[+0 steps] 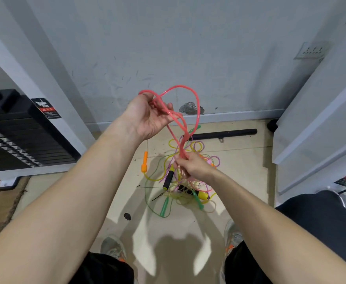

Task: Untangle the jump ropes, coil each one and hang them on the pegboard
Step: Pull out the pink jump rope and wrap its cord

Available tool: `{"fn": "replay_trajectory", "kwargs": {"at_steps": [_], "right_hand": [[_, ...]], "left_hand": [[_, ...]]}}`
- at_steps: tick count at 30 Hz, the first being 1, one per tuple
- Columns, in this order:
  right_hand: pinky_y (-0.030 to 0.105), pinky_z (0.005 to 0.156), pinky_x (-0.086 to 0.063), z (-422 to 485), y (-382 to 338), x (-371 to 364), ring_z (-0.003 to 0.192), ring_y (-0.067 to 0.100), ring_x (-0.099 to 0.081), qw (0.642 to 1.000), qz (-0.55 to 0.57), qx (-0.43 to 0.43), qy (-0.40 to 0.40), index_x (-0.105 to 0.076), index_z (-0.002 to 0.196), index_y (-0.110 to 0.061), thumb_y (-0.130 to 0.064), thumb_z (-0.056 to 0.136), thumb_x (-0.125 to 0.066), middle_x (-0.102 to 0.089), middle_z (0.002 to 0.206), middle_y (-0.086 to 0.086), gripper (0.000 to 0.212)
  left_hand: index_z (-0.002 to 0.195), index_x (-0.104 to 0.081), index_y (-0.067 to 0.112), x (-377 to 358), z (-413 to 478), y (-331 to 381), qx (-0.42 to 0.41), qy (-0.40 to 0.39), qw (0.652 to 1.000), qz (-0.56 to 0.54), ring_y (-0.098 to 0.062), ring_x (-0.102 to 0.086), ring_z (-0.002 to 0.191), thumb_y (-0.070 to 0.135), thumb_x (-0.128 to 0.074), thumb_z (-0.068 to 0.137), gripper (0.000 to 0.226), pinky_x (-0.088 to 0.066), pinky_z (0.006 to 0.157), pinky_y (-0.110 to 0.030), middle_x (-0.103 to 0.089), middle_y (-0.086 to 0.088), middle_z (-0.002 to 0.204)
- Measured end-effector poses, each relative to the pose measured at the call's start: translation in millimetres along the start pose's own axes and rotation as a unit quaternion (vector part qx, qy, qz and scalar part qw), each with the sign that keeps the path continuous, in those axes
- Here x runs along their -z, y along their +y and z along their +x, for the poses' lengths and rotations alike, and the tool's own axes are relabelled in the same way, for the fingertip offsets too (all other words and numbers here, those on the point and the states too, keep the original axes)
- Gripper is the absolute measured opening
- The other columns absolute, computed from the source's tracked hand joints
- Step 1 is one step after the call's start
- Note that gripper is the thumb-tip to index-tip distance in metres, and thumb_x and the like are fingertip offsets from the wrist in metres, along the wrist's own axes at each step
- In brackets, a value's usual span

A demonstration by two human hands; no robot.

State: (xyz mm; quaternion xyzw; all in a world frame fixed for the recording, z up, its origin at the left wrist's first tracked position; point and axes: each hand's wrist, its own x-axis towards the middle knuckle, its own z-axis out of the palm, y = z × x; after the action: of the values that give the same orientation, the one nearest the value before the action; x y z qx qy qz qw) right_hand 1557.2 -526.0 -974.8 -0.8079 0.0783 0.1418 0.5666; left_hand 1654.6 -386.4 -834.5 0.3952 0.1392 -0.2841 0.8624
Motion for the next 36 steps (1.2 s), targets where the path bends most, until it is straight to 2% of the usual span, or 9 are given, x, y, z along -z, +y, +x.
{"fn": "replay_trajectory", "kwargs": {"at_steps": [5,10,14,17,22,25,28,32,36], "right_hand": [[0.026,0.045,-0.025,3.2,-33.6,20.0,0.040,0.010,-0.033,0.997,0.048,0.031,0.047,-0.049,0.070,-0.016,-0.033,0.107,-0.042,-0.038,0.052,-0.002,0.041],[0.016,0.040,-0.018,5.8,-90.6,49.7,0.038,0.008,-0.024,0.990,0.132,0.040,-0.007,-0.044,0.072,-0.019,-0.037,0.106,-0.043,-0.029,0.046,-0.008,0.039],[0.016,0.039,-0.013,7.4,-122.5,57.8,0.039,0.006,-0.019,0.977,0.203,0.044,-0.056,-0.042,0.074,-0.020,-0.039,0.106,-0.041,-0.022,0.047,-0.010,0.038],[0.016,0.038,-0.013,9.5,-134.1,63.0,0.040,0.006,-0.019,0.962,0.261,0.055,-0.051,-0.042,0.074,-0.019,-0.041,0.106,-0.040,-0.023,0.047,-0.009,0.039],[0.016,0.040,-0.015,15.9,-130.8,82.4,0.039,0.008,-0.021,0.967,0.233,0.072,0.075,-0.043,0.069,-0.021,-0.040,0.105,-0.044,-0.027,0.046,-0.009,0.041],[0.019,0.040,-0.021,19.3,-110.6,98.0,0.035,0.007,-0.030,0.971,0.099,0.075,0.205,-0.050,0.064,-0.018,-0.035,0.102,-0.051,-0.038,0.044,-0.007,0.041],[0.028,0.049,-0.031,18.4,-78.9,105.4,0.047,0.010,-0.043,0.952,-0.073,0.063,0.290,-0.061,0.070,-0.011,-0.031,0.099,-0.054,-0.046,0.048,-0.009,0.036],[0.035,0.057,-0.029,15.2,-31.9,90.2,0.056,0.020,-0.038,0.957,-0.109,-0.004,0.270,-0.048,0.062,-0.019,-0.025,0.091,-0.055,-0.040,0.055,-0.002,0.030],[0.029,0.056,-0.025,7.0,-6.3,54.7,0.055,0.013,-0.034,0.981,0.065,-0.037,0.179,-0.065,0.078,-0.018,-0.029,0.097,-0.052,-0.040,0.059,-0.006,0.025]], "left_hand": [[0.077,-0.060,0.016,49.9,15.1,-9.5,-0.078,0.109,0.949,0.286,-0.016,-0.062,0.051,0.036,-0.035,0.102,0.040,-0.053,0.058,-0.029,-0.063,-0.001,0.062],[0.100,-0.065,0.016,109.5,31.5,-69.4,-0.001,0.108,0.909,0.402,-0.016,-0.051,0.062,0.038,-0.030,0.105,0.042,-0.038,0.059,-0.025,-0.070,0.002,0.069],[0.110,-0.064,0.019,92.7,34.2,-121.3,-0.031,0.027,0.919,0.392,-0.003,-0.056,0.083,0.033,-0.030,0.108,0.038,-0.040,0.073,-0.021,-0.068,0.005,0.097],[0.105,-0.072,0.010,75.5,36.6,-148.9,-0.026,-0.024,0.928,0.372,-0.013,-0.064,0.102,0.025,-0.043,0.103,0.033,-0.048,0.093,-0.030,-0.071,-0.005,0.110],[0.059,-0.057,0.015,79.1,37.8,-158.7,-0.023,-0.027,0.918,0.396,-0.018,-0.053,0.056,0.028,-0.047,0.102,0.046,-0.046,0.060,-0.030,-0.057,0.001,0.052],[0.059,-0.041,0.023,88.3,37.6,-130.6,-0.005,0.036,0.908,0.417,-0.015,-0.039,0.047,0.053,-0.034,0.104,0.054,-0.036,0.053,-0.026,-0.037,0.004,0.053],[0.066,-0.037,0.024,82.0,30.1,-85.1,-0.015,0.061,0.925,0.375,-0.012,-0.036,0.048,0.048,-0.029,0.104,0.046,-0.044,0.053,-0.021,-0.030,0.008,0.056],[0.067,-0.039,0.024,41.2,15.0,-39.3,0.017,0.010,0.962,0.274,-0.012,-0.037,0.041,0.043,-0.031,0.105,0.043,-0.059,0.069,-0.048,-0.024,0.007,0.054],[0.065,-0.038,0.023,-5.2,-4.5,-13.9,0.069,-0.066,0.978,0.186,-0.011,-0.038,0.039,0.038,-0.031,0.105,0.043,-0.057,0.066,-0.054,-0.023,0.007,0.048]]}}
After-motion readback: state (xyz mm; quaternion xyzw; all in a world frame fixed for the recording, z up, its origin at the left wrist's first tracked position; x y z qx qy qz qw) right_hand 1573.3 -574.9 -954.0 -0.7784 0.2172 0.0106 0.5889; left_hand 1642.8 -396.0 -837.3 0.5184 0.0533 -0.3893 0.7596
